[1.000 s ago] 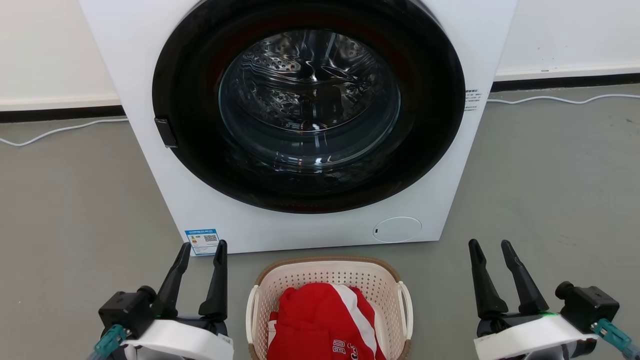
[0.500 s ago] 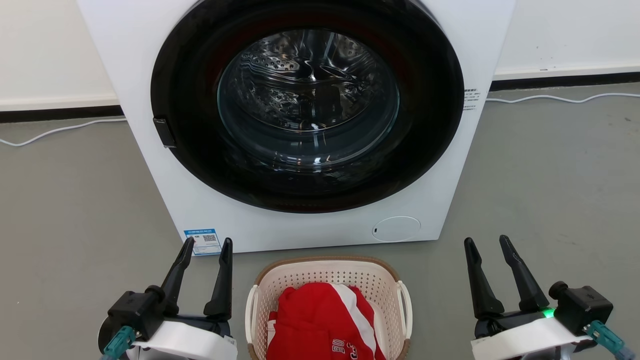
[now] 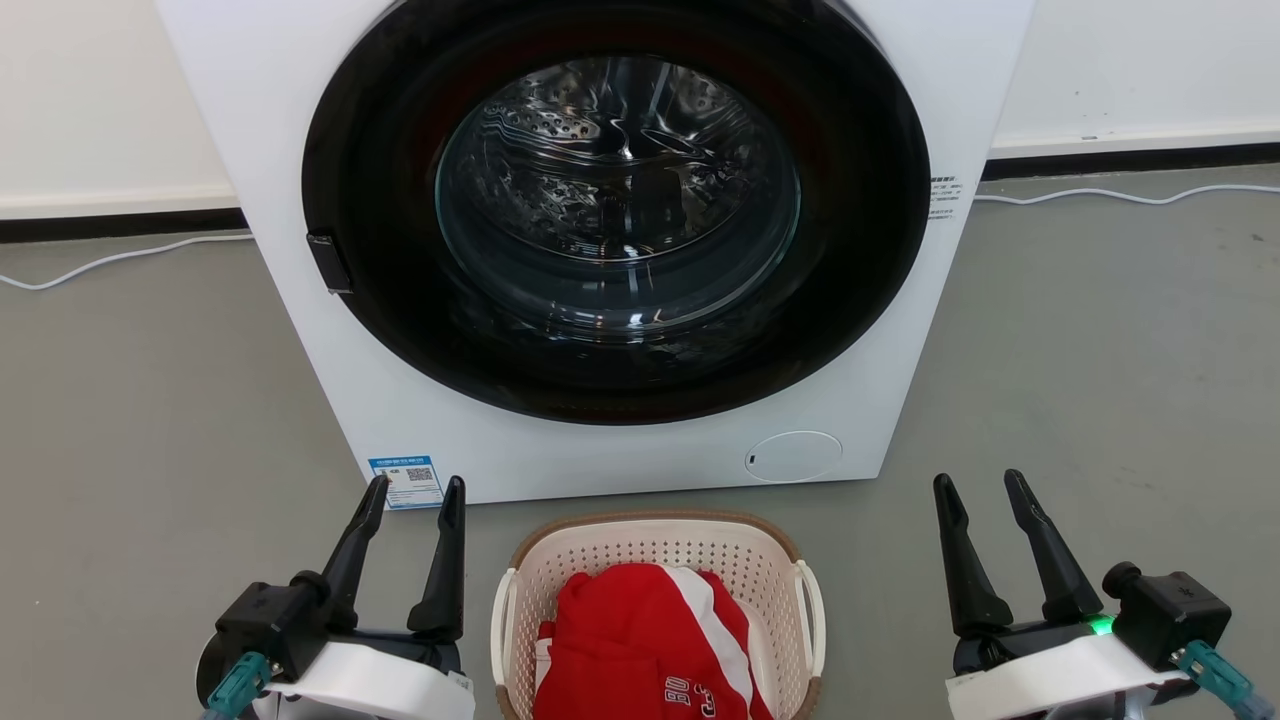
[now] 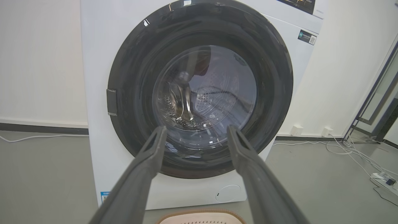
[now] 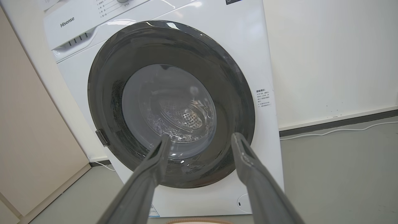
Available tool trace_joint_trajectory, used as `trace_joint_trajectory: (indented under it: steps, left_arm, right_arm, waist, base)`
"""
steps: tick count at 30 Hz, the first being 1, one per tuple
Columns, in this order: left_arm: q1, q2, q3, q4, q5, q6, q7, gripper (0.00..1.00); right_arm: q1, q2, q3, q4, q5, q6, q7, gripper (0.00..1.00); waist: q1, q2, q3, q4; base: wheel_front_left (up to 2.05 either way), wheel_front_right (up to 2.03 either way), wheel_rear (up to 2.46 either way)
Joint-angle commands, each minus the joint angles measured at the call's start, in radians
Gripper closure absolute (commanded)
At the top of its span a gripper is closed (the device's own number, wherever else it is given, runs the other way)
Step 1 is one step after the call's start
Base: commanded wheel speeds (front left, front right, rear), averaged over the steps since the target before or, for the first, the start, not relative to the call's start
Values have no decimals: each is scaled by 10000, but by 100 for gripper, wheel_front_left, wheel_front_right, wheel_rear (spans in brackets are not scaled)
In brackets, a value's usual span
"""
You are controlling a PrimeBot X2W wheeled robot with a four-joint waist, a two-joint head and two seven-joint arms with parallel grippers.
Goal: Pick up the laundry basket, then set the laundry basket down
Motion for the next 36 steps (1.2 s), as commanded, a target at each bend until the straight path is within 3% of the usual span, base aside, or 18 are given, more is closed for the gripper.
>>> trace_joint_trajectory:
  steps: [1, 19, 36]
  left_arm:
    - [-412, 101, 279, -247, 43, -58, -61, 0]
    - [-450, 101, 332, -102, -162, -56, -61, 0]
    - [-1289, 101, 449, 228, -232, -45, -61, 0]
  right_arm:
    - [-426, -88, 224, -238, -68, 73, -139, 0]
    - [-506, -99, 151, -72, -43, 73, -139, 0]
    - [-1252, -127, -127, 226, -19, 73, -139, 0]
  waist:
    - [0, 0, 10, -4]
    - [0, 0, 347, -133]
    - [0, 0, 2169, -185]
  base:
    - [0, 0, 0]
    - [0, 0, 0]
    - [0, 0, 0]
